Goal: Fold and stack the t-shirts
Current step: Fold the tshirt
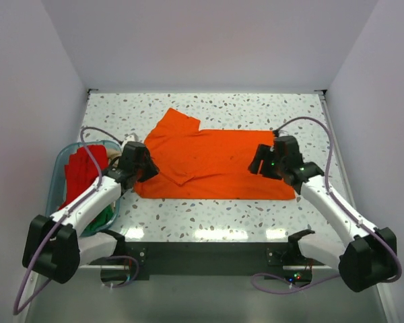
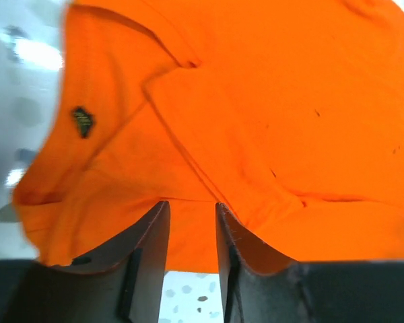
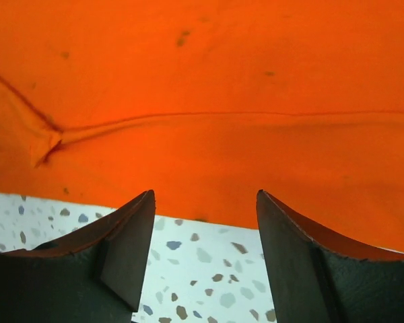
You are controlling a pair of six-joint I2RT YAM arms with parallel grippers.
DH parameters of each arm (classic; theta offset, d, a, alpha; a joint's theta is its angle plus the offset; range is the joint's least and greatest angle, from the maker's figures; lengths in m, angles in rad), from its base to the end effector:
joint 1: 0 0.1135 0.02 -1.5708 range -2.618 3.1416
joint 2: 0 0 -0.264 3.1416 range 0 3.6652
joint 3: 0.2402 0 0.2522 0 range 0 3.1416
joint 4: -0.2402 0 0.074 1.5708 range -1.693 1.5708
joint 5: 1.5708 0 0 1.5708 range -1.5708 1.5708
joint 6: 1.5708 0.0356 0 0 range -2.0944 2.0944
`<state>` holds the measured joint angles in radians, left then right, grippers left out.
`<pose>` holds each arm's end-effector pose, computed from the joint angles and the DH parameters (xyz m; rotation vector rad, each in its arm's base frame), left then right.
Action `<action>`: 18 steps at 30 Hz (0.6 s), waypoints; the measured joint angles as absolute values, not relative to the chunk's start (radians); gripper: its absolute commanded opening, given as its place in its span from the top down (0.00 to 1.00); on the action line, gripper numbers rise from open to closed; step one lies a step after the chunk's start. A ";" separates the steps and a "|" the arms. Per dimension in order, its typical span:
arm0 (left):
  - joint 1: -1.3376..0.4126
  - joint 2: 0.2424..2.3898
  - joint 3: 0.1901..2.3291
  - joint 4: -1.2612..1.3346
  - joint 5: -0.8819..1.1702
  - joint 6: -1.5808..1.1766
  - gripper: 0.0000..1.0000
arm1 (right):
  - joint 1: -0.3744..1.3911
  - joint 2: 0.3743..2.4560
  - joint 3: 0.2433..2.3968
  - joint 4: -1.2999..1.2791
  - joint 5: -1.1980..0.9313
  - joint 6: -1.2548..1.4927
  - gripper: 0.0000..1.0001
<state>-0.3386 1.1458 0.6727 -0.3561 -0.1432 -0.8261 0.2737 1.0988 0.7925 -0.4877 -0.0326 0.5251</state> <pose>0.2189 -0.0717 0.2153 -0.6499 2.3336 -0.3727 0.2196 0.0629 0.2538 0.2856 2.3882 0.4188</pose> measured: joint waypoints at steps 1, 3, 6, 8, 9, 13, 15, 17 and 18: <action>-0.353 1.171 0.673 -0.332 -0.129 -0.822 0.70 | 0.353 1.105 0.794 -0.464 -0.005 0.532 0.36; -0.382 1.217 0.672 -0.290 -0.108 -0.817 0.74 | 0.500 1.143 0.818 -0.427 0.056 0.538 0.37; -0.408 1.259 0.657 -0.225 -0.080 -0.817 0.79 | 0.711 1.281 0.910 -0.369 0.144 0.520 0.39; -0.411 1.273 0.638 -0.192 -0.074 -0.820 0.87 | 0.814 1.392 0.981 -0.318 0.193 0.491 0.39; -0.411 1.279 0.628 -0.185 -0.075 -0.823 0.88 | 0.856 1.439 1.011 -0.294 0.210 0.469 0.41; -0.411 1.279 0.602 -0.181 -0.102 -0.831 0.90 | 0.951 1.578 1.094 -0.233 0.253 0.381 0.45; -0.409 1.275 0.587 -0.185 -0.123 -0.840 0.90 | 0.976 1.640 1.133 -0.210 0.265 0.335 0.46; -0.404 1.266 0.570 -0.190 -0.143 -0.854 0.90 | 0.991 1.692 1.166 -0.189 0.272 0.297 0.49; -0.399 1.258 0.561 -0.191 -0.149 -0.859 0.90 | 1.002 1.718 1.183 -0.181 0.273 0.275 0.50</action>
